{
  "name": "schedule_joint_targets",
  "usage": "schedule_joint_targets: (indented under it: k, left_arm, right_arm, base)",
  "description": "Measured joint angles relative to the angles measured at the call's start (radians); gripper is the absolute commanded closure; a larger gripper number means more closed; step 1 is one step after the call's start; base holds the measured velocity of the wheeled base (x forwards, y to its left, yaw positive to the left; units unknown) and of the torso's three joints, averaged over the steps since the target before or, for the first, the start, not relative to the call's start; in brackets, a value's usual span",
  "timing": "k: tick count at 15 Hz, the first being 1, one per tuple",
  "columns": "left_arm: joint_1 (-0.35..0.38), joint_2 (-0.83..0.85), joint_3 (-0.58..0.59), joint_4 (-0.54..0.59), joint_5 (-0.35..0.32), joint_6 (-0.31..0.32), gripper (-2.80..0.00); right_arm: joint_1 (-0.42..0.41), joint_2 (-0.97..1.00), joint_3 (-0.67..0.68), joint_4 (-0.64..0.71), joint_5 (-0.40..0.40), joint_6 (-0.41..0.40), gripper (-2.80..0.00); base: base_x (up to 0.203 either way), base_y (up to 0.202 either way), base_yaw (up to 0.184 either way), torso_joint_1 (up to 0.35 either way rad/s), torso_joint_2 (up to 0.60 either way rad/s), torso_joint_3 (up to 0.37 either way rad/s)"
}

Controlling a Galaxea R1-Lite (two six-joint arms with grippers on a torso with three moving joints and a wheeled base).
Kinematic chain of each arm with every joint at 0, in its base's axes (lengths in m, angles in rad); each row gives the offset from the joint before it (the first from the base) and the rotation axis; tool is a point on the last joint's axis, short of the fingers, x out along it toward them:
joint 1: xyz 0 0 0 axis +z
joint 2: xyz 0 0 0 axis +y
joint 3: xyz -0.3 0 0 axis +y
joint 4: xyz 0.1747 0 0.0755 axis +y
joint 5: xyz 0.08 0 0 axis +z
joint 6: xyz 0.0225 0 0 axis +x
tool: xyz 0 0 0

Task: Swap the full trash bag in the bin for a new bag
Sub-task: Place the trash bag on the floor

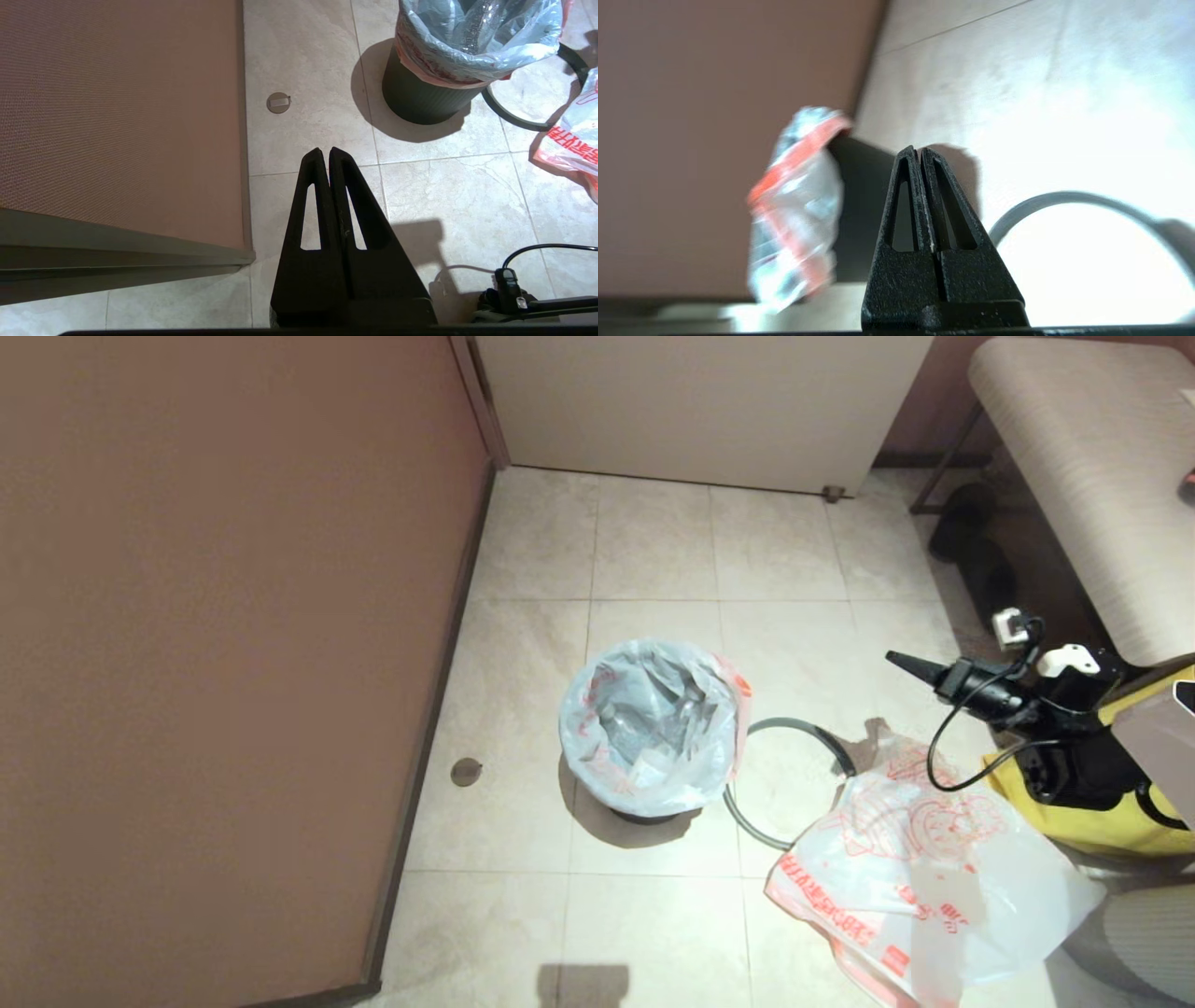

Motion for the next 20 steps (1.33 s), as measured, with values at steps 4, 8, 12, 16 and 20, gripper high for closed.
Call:
schedule_joint_targets:
  k: [4,8,12,16,20]
  left_arm:
    - [0.000,0.000,0.000,0.000,0.000,0.000,0.00]
    - [0.000,0.000,0.000,0.000,0.000,0.000,0.00]
    - [0.000,0.000,0.000,0.000,0.000,0.000,0.00]
    - [0.000,0.000,0.000,0.000,0.000,0.000,0.00]
    - [0.000,0.000,0.000,0.000,0.000,0.000,0.00]
  right_arm:
    - [0.143,-0.159,0.041,0.432,-0.247,-0.324,0.00]
    - [0.304,-0.279,0.011,0.829,-0.477,-0.481,0.00]
    - [0.377,-0.351,0.042,0.898,-0.500,-0.501,-2.80]
    - [0.402,-0.381,0.071,0.898,-0.483,-0.529,-2.80]
    - [0.438,-0.363,0.077,0.878,-0.487,-0.531,-2.80]
  base:
    - [0.000,0.000,0.000,0.000,0.00,0.000]
    - [0.000,0.000,0.000,0.000,0.00,0.000]
    - [0.000,0.000,0.000,0.000,0.00,0.000]
    - [0.000,0.000,0.000,0.000,0.00,0.000]
    - [0.000,0.000,0.000,0.000,0.00,0.000]
